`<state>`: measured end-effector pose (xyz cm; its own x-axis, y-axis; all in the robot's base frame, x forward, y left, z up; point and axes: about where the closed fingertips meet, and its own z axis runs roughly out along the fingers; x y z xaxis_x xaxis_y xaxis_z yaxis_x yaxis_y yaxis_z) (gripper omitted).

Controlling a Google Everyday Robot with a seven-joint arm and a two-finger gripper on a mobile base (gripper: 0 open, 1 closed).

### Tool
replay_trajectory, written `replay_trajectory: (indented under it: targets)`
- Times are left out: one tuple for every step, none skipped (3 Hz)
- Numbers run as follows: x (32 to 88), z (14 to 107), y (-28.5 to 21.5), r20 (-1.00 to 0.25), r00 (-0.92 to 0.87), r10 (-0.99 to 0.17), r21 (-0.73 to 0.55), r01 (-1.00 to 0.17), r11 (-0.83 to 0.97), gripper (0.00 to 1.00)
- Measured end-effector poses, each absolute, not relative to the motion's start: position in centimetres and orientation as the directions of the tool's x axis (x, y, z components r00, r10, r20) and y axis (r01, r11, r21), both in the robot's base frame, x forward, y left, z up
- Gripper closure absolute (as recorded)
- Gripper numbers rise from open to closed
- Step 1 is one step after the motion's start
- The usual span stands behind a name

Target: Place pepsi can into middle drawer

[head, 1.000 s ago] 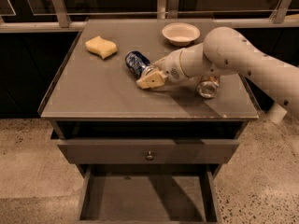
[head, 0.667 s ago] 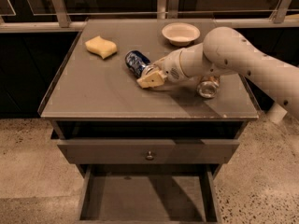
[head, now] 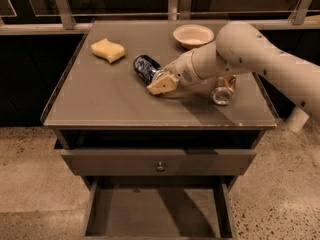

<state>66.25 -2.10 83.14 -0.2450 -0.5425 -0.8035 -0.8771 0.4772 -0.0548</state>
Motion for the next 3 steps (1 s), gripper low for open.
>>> replay_trajectory:
  targets:
    - [65.2, 85.1, -3.1, -0.732, -0.251, -0.633, -0.077, -0.893, 0.444, 1.00]
    - [62.6, 88.4, -4.6, -0.700, -0.237, -0.673, -0.084, -0.909, 0.408, 1.00]
    - [59.2, 90.4, -5.8, -0.729, -0.206, -0.652, -0.059, -0.931, 0.360, 1.00]
